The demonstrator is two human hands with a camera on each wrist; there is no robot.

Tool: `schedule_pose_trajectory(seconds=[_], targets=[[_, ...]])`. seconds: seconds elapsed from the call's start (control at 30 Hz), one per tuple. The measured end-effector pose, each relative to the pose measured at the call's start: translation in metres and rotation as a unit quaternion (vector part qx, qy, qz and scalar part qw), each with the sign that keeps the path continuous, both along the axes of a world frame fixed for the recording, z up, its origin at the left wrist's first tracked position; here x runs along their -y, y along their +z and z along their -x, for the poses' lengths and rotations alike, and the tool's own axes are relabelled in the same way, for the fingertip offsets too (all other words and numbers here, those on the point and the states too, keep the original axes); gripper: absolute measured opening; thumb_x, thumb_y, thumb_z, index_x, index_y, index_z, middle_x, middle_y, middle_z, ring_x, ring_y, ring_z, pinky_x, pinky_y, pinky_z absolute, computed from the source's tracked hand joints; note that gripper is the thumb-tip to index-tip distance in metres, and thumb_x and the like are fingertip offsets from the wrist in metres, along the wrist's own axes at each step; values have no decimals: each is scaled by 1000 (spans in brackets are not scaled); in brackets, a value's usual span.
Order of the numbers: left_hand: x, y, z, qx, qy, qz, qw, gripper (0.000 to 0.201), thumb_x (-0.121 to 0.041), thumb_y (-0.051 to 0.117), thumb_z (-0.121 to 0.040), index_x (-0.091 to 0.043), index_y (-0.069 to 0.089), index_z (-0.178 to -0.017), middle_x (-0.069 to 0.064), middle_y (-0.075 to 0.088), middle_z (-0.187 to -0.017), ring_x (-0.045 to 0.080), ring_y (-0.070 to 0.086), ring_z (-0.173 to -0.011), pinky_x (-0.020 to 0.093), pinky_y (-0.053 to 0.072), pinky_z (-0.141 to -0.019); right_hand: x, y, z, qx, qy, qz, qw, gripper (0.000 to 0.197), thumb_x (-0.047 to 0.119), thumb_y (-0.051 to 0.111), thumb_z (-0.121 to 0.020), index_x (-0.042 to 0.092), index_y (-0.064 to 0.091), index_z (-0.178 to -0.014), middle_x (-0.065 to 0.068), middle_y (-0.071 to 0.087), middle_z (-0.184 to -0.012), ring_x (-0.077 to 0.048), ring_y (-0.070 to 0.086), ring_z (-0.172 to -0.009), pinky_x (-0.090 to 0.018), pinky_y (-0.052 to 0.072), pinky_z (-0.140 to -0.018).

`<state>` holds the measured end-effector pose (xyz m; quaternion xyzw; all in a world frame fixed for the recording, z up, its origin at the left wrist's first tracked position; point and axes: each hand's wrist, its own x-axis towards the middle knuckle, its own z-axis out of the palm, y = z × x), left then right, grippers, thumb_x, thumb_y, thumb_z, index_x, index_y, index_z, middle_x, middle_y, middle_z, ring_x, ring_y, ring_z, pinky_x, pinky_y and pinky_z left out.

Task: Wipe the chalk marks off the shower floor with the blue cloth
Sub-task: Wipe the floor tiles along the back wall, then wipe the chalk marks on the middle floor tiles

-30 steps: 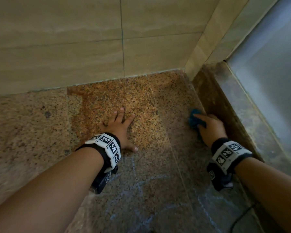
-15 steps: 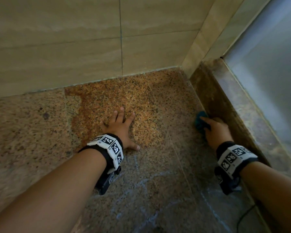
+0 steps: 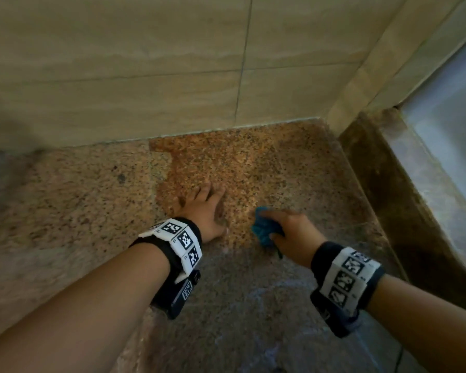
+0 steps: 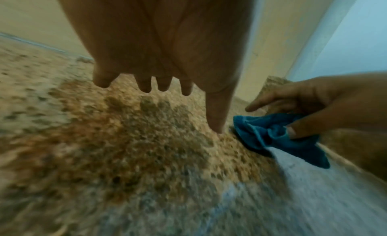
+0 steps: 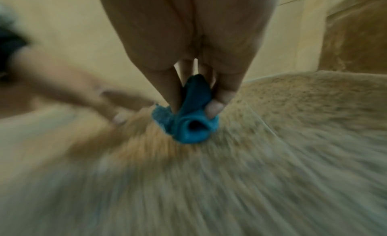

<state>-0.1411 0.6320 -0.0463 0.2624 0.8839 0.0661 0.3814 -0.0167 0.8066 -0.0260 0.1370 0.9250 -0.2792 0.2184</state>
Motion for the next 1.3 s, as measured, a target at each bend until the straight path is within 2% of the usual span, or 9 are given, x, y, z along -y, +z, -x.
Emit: schedule_pose_trajectory(seconds=[0.17, 0.27, 0.43, 0.57, 0.73, 0.83, 0.97, 1.17, 1.3], targets=[[23, 28, 13, -12, 80, -107, 991, 72, -45, 57, -94, -34, 17, -153, -5, 2, -162, 22, 9, -148, 41, 18, -118, -9, 20, 44, -49, -201, 201, 957, 27, 8, 60, -89, 13, 47, -113, -4, 58, -103, -20, 57, -80, -29, 46, -62], [32, 45, 13, -23, 115, -168, 979, 58, -41, 55, -96, -32, 31, -148, -4, 22, -159, 20, 30, -141, 30, 30, -109, 1, 20, 58, -46, -251, 337, 906, 13, 7, 53, -93, 18, 51, -88, -6, 58, -92, -16, 52, -70, -28, 40, -59], [35, 58, 8, 11, 166, -258, 952, 55, -35, 54, -97, -36, 32, -147, -7, 33, -154, 19, 43, -132, 24, 37, -95, 20, 18, 68, -42, -254, 485, 835, 21, -1, 41, -95, 13, 54, -86, -7, 58, -86, -18, 57, -76, -29, 45, -69], [32, 60, 5, 70, 173, -282, 941, 53, -26, 55, -98, -31, 34, -147, -5, 42, -147, 18, 44, -132, 32, 39, -106, 23, 19, 69, -34, -193, 497, 845, 23, -2, 38, -95, 11, 57, -91, -4, 65, -84, -11, 64, -73, -21, 52, -68], [29, 61, 1, 26, 178, -258, 949, 32, -29, 57, -96, -25, 56, -128, -4, 58, -113, 13, 55, -101, 23, 40, -79, 19, 20, 70, -69, -166, 521, 834, 11, 21, 66, -80, 17, 66, -90, -3, 67, -94, -14, 65, -86, -24, 52, -75], [28, 60, 2, 0, 190, -260, 947, 15, -34, 54, -97, -21, 62, -100, 0, 64, -106, 19, 57, -97, 33, 43, -80, 13, 24, 69, -80, -122, 446, 883, 18, 14, 69, -75, 19, 62, -91, 0, 66, -96, -11, 63, -88, -20, 50, -74], [26, 58, 1, 9, 204, -272, 940, 21, -37, 58, -95, -16, 63, -96, 3, 64, -99, 23, 59, -93, 39, 46, -82, 8, 30, 71, -102, -97, 362, 921, 11, 5, 57, -89, 16, 59, -85, -3, 63, -84, -12, 60, -74, -21, 51, -67], [31, 55, 1, 38, 235, -312, 920, 20, -26, 73, -84, -16, 66, -100, -6, 54, -82, 11, 53, -77, 17, 39, -63, 3, 32, 77, -119, -139, 379, 907, 18, 3, 46, -95, 12, 51, -81, -2, 57, -77, 1, 59, -60, -16, 49, -62], [37, 53, 3, 19, 214, -286, 934, 23, -19, 78, -79, -16, 67, -100, -10, 54, -80, 8, 52, -72, 14, 39, -60, 1, 39, 79, -154, -190, 373, 895, 23, 4, 43, -96, 15, 47, -76, -3, 53, -77, -11, 54, -67, -18, 48, -59]])
